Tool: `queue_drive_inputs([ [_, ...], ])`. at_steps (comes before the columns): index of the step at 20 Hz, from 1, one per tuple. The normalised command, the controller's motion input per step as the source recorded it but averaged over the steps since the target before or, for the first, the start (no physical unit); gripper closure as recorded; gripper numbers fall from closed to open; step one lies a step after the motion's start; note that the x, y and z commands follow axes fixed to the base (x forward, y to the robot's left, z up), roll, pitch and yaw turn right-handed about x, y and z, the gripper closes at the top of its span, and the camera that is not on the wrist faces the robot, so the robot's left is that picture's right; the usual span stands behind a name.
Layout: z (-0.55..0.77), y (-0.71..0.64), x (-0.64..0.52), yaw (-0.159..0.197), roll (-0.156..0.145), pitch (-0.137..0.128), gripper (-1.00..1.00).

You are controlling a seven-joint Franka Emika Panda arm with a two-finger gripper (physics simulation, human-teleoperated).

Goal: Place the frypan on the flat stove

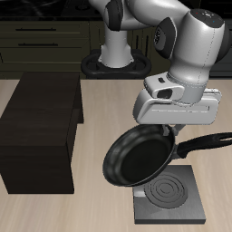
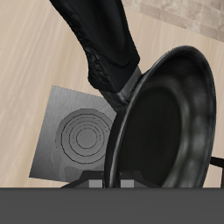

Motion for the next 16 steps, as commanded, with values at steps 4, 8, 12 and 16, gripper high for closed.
queue_drive_inputs([
  [4, -0.23, 0.05, 0.06, 0.024, -0.001, 0.021, 1.0],
  [8, -0.26, -0.03, 0.08, 0.013, -0.002, 0.031, 1.0],
  [12, -0.21, -0.07, 0.05, 0.027, -0.008, 0.019, 1.0],
  [16, -0.13, -0.08, 0.03, 0.009, -0.019, 0.013, 1.0],
])
